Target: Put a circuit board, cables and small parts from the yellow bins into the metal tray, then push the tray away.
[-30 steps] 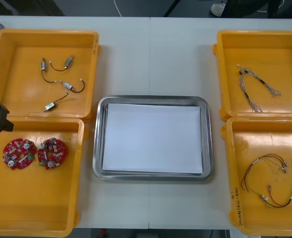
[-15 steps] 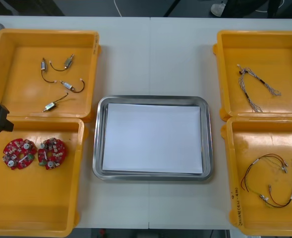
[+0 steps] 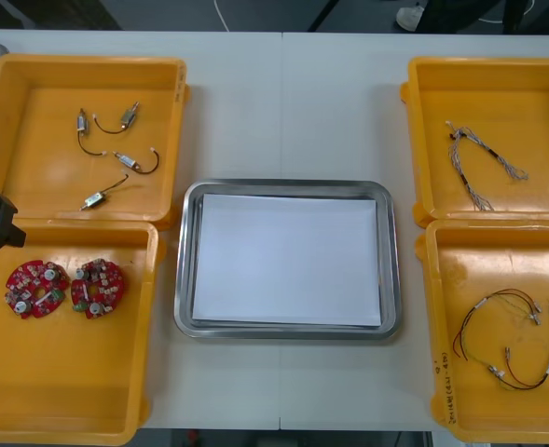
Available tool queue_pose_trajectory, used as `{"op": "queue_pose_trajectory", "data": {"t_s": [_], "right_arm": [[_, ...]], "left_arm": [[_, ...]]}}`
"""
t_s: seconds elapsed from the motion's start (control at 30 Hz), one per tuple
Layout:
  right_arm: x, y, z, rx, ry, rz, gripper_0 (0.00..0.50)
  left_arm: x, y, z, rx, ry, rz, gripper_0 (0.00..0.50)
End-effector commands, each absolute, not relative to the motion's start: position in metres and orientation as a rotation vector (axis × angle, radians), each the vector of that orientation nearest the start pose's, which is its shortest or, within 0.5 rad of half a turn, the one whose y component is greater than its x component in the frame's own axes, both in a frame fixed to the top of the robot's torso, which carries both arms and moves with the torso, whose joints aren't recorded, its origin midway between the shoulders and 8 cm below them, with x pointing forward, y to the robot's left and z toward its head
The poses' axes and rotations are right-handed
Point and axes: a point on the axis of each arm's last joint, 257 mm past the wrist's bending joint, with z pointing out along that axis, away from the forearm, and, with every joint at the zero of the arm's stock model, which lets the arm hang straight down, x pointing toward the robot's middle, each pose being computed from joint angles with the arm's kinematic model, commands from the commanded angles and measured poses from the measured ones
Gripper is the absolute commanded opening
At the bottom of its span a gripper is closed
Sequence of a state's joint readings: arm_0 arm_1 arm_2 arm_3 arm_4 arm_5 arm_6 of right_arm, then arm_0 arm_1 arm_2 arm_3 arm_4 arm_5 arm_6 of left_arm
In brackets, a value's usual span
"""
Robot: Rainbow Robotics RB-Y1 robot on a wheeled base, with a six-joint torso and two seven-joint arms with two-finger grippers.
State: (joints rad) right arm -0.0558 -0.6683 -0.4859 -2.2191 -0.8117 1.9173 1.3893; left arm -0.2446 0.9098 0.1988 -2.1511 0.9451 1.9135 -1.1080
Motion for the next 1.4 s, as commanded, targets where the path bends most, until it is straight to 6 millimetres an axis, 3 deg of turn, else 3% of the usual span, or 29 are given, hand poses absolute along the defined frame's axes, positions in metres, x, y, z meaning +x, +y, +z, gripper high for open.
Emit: {"op": "queue_pose_trajectory", "data": {"t_s": [0.03, 1.4], "right_arm": [[0.3465, -0.4135, -0.1697, 0.186, 2.642, -0.012, 0.500], [0.3465, -0.4135, -0.1697, 0.186, 2.642, -0.012, 0.500]], "left_arm": [[0.3746, 0.3828, -0.1371, 0.011, 2.707, 0.123, 0.500], [0.3746, 0.3828, -0.1371, 0.011, 2.707, 0.123, 0.500]]}}
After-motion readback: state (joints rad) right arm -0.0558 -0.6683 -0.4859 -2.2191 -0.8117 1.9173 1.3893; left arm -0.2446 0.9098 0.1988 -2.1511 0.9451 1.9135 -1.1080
